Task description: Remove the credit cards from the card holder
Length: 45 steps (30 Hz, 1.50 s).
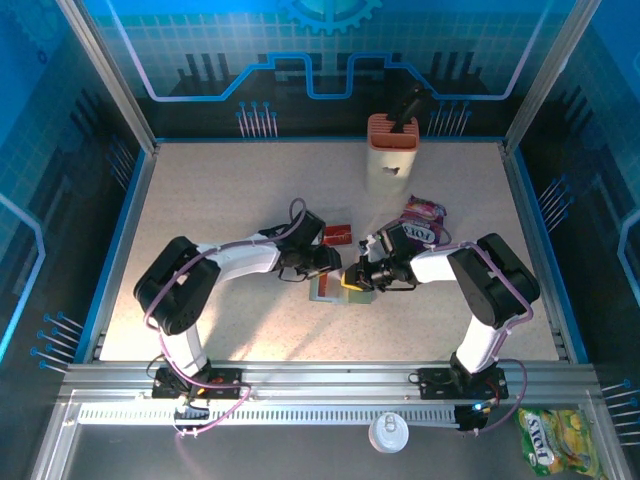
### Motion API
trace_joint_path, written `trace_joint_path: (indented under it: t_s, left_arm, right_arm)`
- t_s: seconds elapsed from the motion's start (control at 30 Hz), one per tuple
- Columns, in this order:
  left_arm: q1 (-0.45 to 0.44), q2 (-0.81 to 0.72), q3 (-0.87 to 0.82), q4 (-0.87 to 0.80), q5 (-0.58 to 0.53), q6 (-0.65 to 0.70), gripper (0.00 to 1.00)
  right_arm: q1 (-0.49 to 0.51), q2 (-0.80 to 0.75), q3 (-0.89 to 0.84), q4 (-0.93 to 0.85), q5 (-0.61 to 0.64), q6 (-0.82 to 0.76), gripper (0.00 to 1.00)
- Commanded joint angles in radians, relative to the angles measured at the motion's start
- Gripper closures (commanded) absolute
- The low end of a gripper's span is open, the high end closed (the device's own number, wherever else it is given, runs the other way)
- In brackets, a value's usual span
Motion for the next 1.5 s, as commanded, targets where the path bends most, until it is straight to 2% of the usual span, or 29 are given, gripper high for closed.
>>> trace_joint_path:
  t_s: [0.0, 0.37, 0.7, 0.9, 1.07, 1.47]
  left_arm:
    - [0.003, 0.027, 0.021, 0.020, 0.056, 0.017, 0.60]
    - [0.006, -0.019, -0.049, 0.075, 0.109, -0.015, 0.62]
    - [0.004, -0.046, -0.068, 0.018, 0.008, 0.007, 0.53]
    - [0.007, -0.013, -0.030, -0.006, 0.009, 0.021, 0.52]
    - [0.006, -0.048, -0.039, -0.030, -0.027, 0.020, 0.51]
    - [-0.016, -0.074, -0.112, 0.000, 0.022, -0.039, 0.51]
  right_arm:
    - [-0.016, 0.004, -0.009, -0.014, -0.013, 0.006, 0.91]
    - [-0.016, -0.010, -0.012, -0.019, -0.010, 0.006, 0.91]
    - [-0.016, -0.022, -0.021, -0.021, -0.005, 0.006, 0.91]
    - [-0.016, -0.023, -0.020, -0.025, -0.003, 0.005, 0.91]
    - [-0.017, -0.026, -0.020, -0.027, -0.001, 0.005, 0.91]
    - [-0.017, -0.018, -0.020, -0.025, -0.001, 0.002, 0.91]
